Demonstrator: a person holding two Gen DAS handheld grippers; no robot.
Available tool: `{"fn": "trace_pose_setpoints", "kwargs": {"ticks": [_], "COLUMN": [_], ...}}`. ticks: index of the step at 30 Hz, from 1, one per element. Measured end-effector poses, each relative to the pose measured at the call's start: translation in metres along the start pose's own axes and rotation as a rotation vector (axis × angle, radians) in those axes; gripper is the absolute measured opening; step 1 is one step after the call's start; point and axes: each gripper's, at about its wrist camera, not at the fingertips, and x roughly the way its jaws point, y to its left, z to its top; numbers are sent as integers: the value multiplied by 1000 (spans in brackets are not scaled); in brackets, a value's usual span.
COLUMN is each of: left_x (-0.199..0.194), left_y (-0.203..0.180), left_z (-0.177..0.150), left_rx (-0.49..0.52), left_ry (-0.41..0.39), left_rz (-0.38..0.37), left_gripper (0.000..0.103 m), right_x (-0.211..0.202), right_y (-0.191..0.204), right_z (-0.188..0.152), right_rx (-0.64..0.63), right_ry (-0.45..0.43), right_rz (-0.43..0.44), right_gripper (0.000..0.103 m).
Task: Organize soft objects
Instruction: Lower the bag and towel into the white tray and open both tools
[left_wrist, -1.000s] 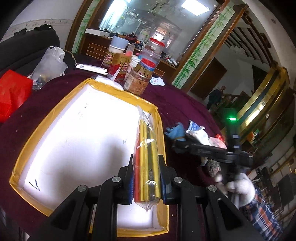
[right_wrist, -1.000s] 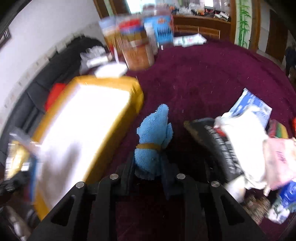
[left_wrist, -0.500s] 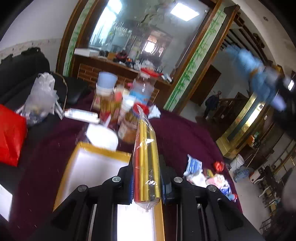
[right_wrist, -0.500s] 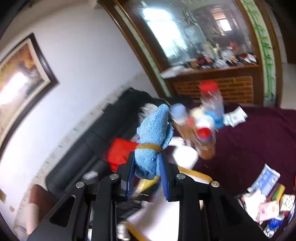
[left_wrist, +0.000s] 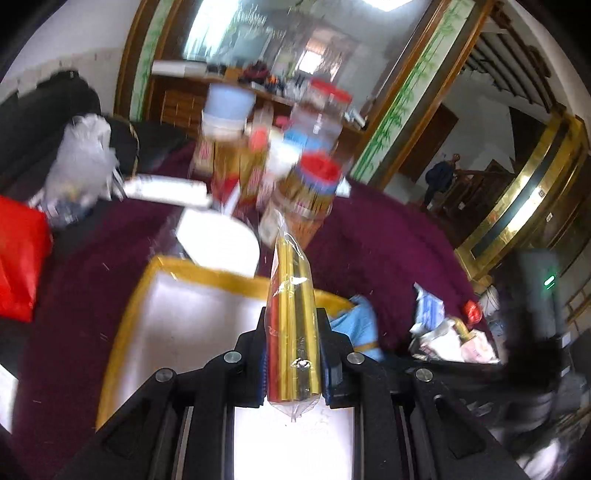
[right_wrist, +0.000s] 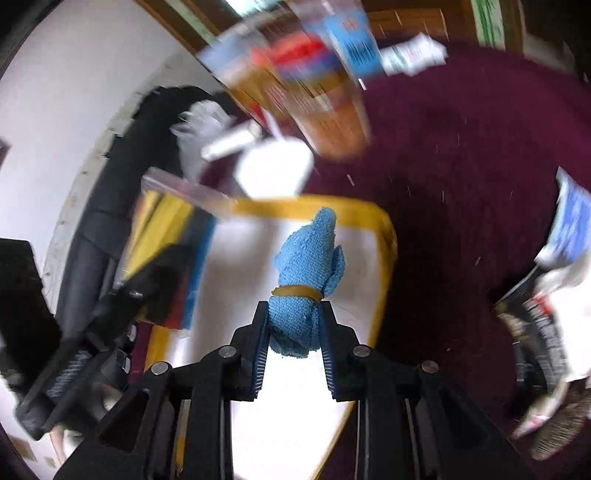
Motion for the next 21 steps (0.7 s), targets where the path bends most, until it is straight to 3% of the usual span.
{"fn": "trace_pose_setpoints", "kwargs": {"ticks": [7,11,12,15,19,21], "left_x": [50,59,59,58,49,48], "left_y": [-7,-9,-8,-4,9,22], "left_z": [-5,-7,-7,-11,-22,-35], "left_rx": [-31,-75,-84,-110,-165,-242], "left_ry": [64,53,53,66,47,53], "left_rz": [-82,-62,-65,-79,-70,-58], "left_gripper": [24,68,72,73,78,78], "right_x": [19,17,15,15,14,10], "right_y": [-6,-5,-3,1,2,0], "right_z": [10,11,9,2,-5,-7], "right_rx": [-59,-89,-104,-143,-171,-164], "right_ry": [-30,-47,-56,-77,-90,-92], "right_rz": [-143,-155,-156,-167,-193,-192], "right_gripper": [25,35,41,51,51,51]}}
